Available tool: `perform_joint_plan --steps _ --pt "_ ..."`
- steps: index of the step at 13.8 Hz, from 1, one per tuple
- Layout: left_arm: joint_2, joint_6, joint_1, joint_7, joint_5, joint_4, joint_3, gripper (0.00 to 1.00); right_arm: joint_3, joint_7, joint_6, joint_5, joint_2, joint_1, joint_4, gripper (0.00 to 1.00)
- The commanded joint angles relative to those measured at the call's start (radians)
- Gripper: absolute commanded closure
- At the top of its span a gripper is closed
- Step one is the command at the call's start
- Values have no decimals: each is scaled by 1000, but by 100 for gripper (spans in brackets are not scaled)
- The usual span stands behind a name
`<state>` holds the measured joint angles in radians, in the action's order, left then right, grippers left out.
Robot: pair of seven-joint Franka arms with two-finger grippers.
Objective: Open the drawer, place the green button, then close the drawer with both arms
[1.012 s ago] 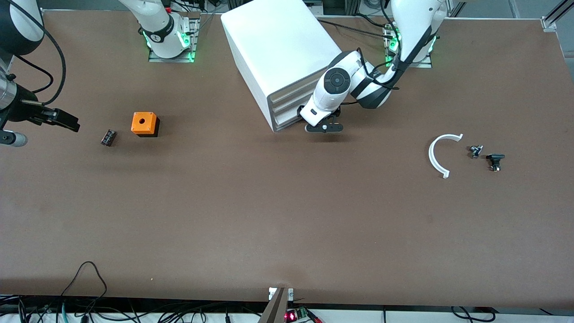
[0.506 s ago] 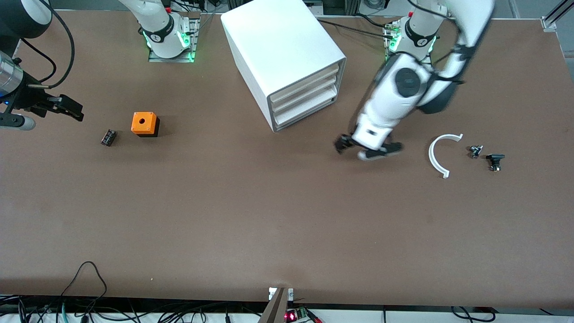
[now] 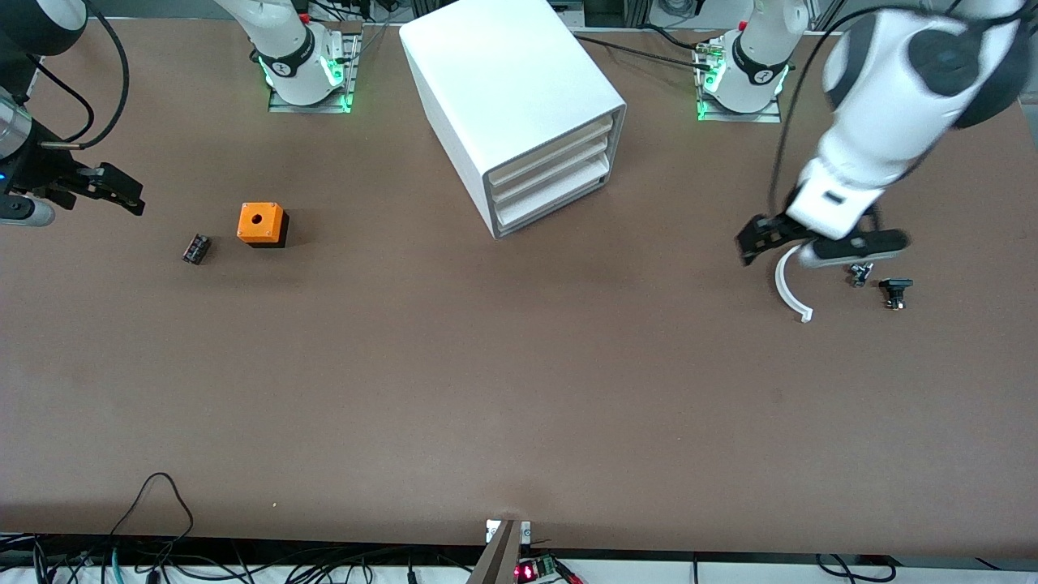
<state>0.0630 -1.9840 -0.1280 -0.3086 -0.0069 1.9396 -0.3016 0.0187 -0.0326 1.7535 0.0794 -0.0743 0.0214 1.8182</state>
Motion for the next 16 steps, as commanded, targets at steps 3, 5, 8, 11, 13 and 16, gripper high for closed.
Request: perform_joint_plan --steps 3,5,8,11,13,16 --pt "60 281 19 271 11 -151 140 0 -5 14 -52 -18 -44 0 -8 0" --pt "58 281 18 382 10 -154 192 0 -6 -7 -51 -24 -42 0 -19 0" --pt "52 278 11 414 24 -168 199 0 0 8 -57 -24 -32 0 -42 0" --pt "43 280 8 411 21 -179 193 0 3 14 -89 -23 -33 0 -42 0" --pt "43 281 8 407 21 -179 193 0 3 13 -89 -23 -35 0 -42 0" --pt "41 281 7 402 12 -180 197 0 3 14 -89 -23 -36 0 -42 0"
